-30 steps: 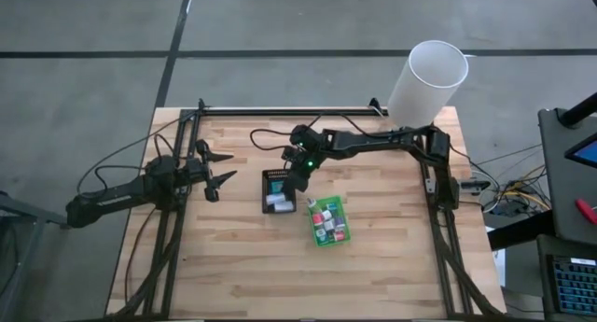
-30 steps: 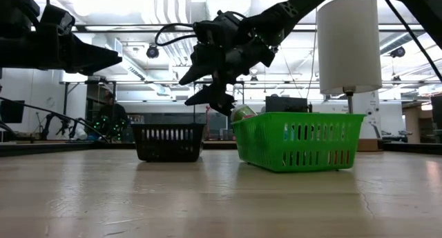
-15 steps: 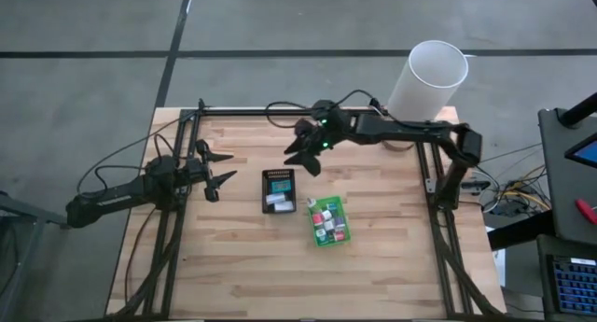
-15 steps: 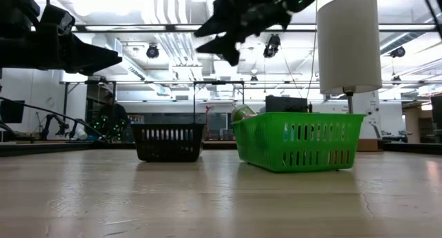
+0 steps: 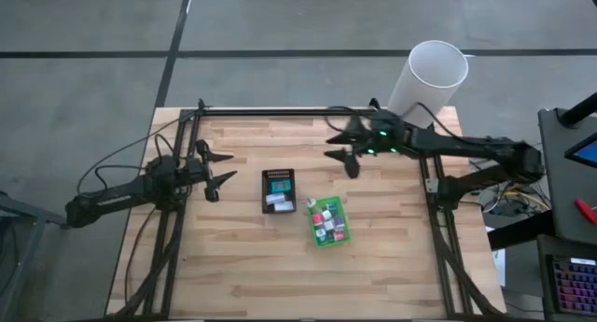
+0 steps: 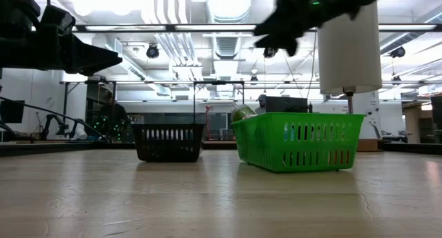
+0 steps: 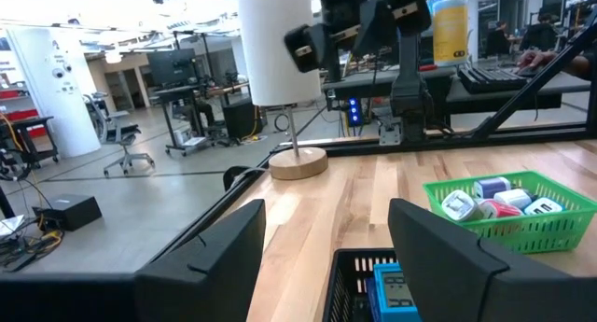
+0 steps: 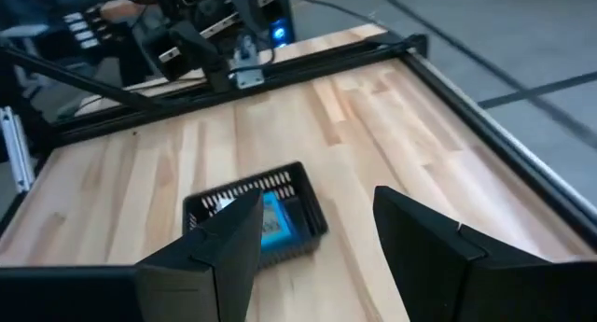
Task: Pick & Place Office items
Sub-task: Return to Home Position
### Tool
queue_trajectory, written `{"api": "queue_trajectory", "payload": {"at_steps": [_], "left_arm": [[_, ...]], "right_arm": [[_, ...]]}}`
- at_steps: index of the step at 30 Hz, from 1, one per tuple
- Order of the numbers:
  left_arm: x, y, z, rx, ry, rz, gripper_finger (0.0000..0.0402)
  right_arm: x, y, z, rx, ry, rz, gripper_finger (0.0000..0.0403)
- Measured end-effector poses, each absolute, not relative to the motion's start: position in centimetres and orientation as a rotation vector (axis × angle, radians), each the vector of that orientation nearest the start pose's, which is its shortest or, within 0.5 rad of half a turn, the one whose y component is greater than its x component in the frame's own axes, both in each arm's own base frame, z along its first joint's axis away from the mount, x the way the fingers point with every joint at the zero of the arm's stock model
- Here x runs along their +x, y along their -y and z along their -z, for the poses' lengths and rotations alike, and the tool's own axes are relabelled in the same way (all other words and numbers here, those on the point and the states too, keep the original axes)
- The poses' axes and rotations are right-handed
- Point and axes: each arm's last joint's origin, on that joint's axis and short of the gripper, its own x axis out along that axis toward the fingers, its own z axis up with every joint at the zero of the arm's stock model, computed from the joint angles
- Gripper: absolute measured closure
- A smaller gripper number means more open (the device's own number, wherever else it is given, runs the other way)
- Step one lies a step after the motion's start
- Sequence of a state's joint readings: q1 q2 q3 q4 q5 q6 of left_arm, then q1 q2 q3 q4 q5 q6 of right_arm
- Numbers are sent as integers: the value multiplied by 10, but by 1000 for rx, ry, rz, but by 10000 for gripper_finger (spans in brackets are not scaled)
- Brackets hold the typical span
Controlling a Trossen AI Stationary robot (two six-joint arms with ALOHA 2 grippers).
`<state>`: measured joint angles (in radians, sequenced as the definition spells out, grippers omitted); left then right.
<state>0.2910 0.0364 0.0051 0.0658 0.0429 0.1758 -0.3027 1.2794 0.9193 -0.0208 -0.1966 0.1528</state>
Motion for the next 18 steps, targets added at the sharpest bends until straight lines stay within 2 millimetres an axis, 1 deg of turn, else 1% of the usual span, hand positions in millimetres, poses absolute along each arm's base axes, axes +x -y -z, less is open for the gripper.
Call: {"api": "queue_trajectory", "payload": {"at_steps": [5,10,14,18], "left_arm": [[96,-27,-169,181,12,-251,168],[96,-27,-169,181,12,-251,168],[96,-27,-169,181,13,-251,167],[96,-27,-169,181,12,-251,167]], "right_arm": [[224,65,-282,262,-306,198,199],[181,54,-263,257,-244,261,199],[154,47,-243,259,-135,293,199],[134,42,-229,238,-13,311,199]]}}
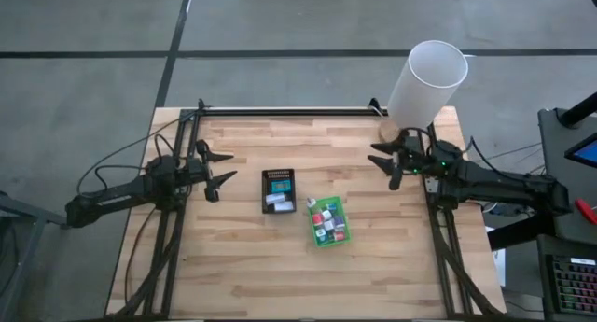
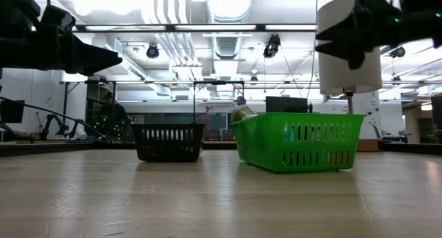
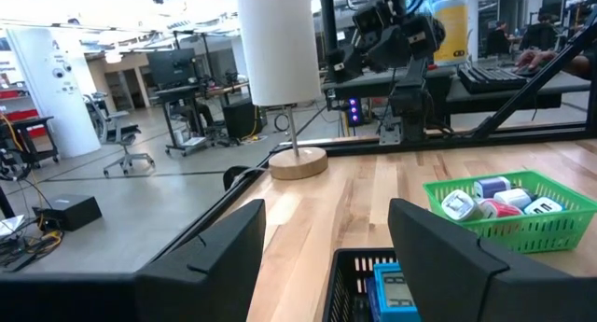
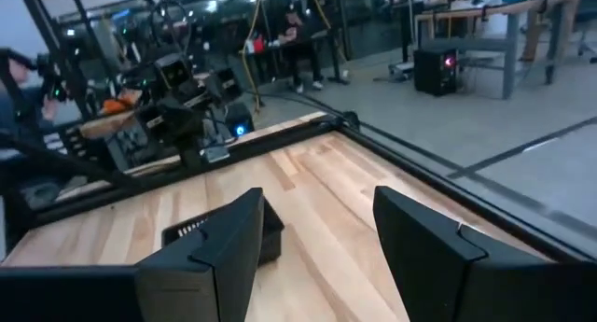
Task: Pick & Place Office items
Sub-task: Return to Home Position
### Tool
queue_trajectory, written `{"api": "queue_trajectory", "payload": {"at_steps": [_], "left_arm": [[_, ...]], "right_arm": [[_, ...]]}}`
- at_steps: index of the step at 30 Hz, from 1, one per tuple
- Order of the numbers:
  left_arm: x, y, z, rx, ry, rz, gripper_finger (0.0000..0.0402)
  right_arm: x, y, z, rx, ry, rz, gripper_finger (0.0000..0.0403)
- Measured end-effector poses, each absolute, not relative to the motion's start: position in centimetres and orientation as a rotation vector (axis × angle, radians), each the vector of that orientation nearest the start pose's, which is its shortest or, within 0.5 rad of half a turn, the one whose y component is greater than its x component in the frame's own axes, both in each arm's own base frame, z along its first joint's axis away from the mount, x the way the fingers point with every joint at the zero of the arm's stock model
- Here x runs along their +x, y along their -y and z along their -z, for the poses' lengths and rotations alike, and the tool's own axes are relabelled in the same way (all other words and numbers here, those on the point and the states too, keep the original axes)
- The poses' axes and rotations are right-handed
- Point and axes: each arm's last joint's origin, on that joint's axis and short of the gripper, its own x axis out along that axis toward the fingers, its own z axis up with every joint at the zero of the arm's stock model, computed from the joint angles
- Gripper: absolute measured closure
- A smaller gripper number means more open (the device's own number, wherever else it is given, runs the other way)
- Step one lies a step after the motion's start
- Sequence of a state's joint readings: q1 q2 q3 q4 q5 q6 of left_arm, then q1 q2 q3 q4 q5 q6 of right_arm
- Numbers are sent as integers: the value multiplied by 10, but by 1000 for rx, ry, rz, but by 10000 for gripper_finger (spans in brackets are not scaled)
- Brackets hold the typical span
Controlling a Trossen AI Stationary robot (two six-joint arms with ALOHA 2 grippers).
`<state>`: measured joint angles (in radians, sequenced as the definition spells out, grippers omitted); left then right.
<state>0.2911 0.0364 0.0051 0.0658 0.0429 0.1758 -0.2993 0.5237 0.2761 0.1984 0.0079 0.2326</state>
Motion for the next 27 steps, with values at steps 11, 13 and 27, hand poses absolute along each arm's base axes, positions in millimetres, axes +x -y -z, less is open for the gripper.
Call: {"api": "queue_trajectory", "payload": {"at_steps": [11,13,27], "left_arm": [[96,-27,-169,181,12,-250,167],[96,-27,-169,181,13,-250,168],[96,-27,-169,181,13,-251,167]], "right_arm": [[104,33,-176,396,71,324,199],[101,32,-166,442,61,325,199],[99,31,-158,276,-67,313,199]]}}
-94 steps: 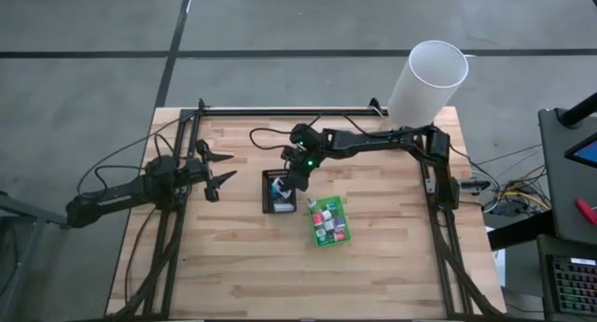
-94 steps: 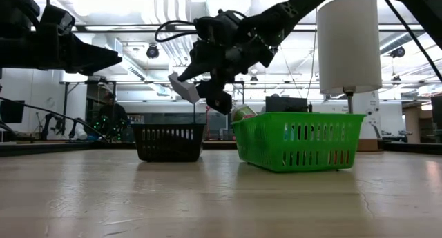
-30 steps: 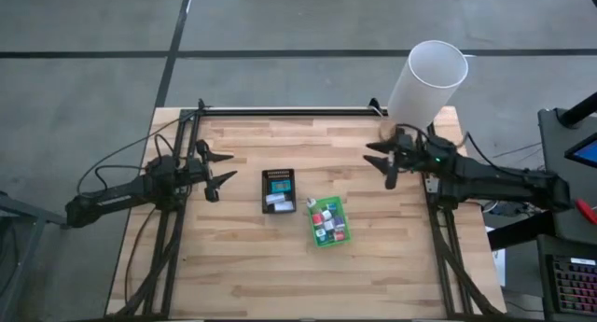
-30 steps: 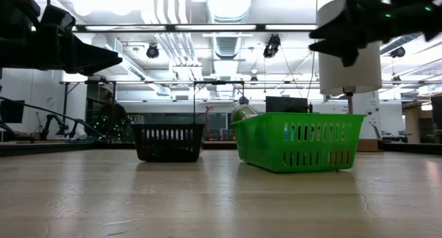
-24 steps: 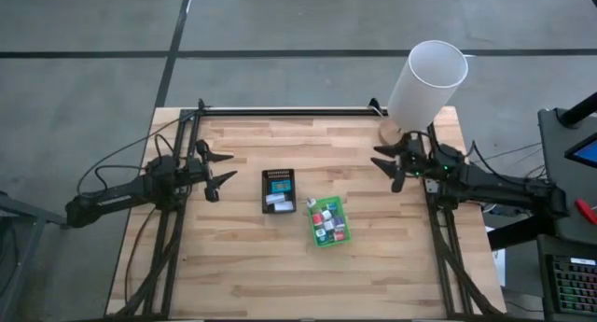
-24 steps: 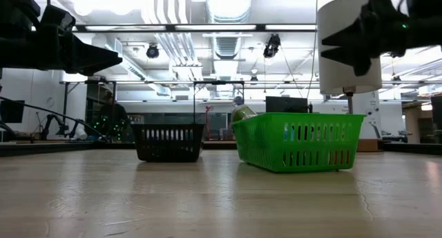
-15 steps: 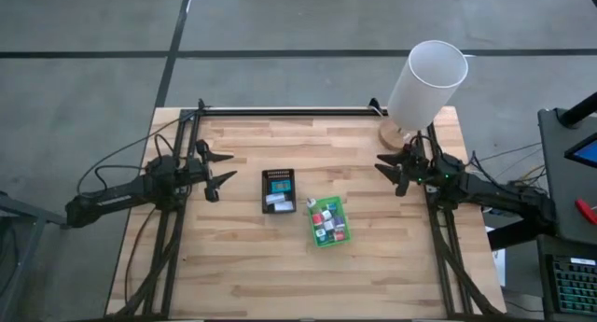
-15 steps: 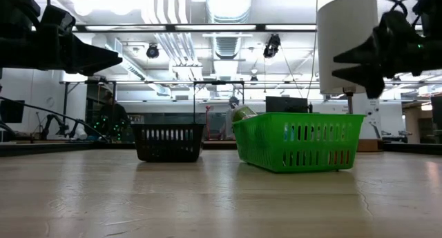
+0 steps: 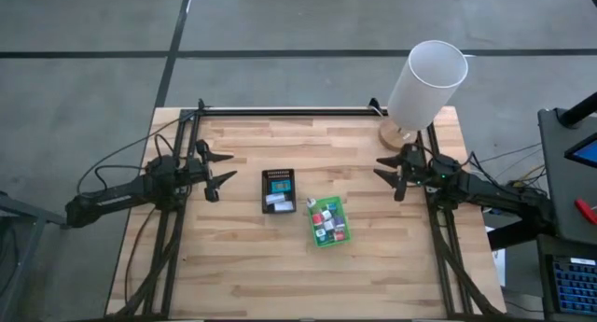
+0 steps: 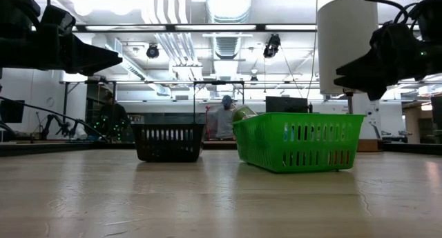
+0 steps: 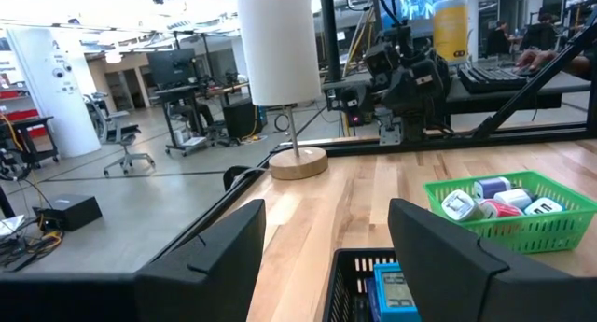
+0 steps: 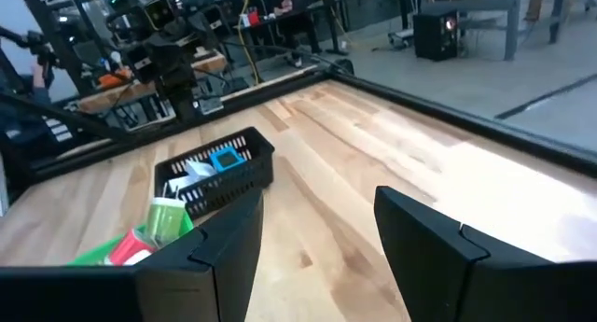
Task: Pick & Place Office items
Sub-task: Return to Home Position
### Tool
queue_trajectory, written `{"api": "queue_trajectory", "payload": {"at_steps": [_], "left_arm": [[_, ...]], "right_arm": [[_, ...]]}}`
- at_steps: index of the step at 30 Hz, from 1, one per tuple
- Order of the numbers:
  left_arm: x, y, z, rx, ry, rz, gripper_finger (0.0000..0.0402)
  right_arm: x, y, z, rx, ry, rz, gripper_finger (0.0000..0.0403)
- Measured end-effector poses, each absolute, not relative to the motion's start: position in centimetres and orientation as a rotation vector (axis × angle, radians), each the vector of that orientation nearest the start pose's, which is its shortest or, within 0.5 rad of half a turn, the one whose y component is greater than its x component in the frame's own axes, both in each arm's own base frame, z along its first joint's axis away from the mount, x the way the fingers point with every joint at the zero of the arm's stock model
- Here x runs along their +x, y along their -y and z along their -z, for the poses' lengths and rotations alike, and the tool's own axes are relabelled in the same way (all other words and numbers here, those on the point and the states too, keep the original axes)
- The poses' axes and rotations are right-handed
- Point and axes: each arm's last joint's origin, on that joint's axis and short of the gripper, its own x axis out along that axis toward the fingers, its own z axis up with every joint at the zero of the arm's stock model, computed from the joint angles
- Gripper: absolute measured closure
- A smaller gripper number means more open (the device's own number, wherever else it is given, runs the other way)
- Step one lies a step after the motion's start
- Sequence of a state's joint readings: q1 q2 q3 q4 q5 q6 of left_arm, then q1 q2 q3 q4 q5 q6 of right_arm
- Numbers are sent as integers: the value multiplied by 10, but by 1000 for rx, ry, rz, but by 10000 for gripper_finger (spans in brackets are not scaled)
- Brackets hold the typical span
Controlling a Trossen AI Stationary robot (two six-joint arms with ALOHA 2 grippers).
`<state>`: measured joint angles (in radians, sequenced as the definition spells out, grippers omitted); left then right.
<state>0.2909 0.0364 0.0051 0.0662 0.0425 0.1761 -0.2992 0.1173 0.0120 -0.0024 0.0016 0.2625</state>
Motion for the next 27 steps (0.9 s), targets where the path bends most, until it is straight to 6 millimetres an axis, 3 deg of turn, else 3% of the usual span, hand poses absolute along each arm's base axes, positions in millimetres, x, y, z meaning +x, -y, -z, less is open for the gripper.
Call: {"api": "queue_trajectory", "payload": {"at_steps": [27], "left_arm": [[96,-27,-169,181,13,-251,167]], "right_arm": [[101,31,-154,300,-106,319,199]]}}
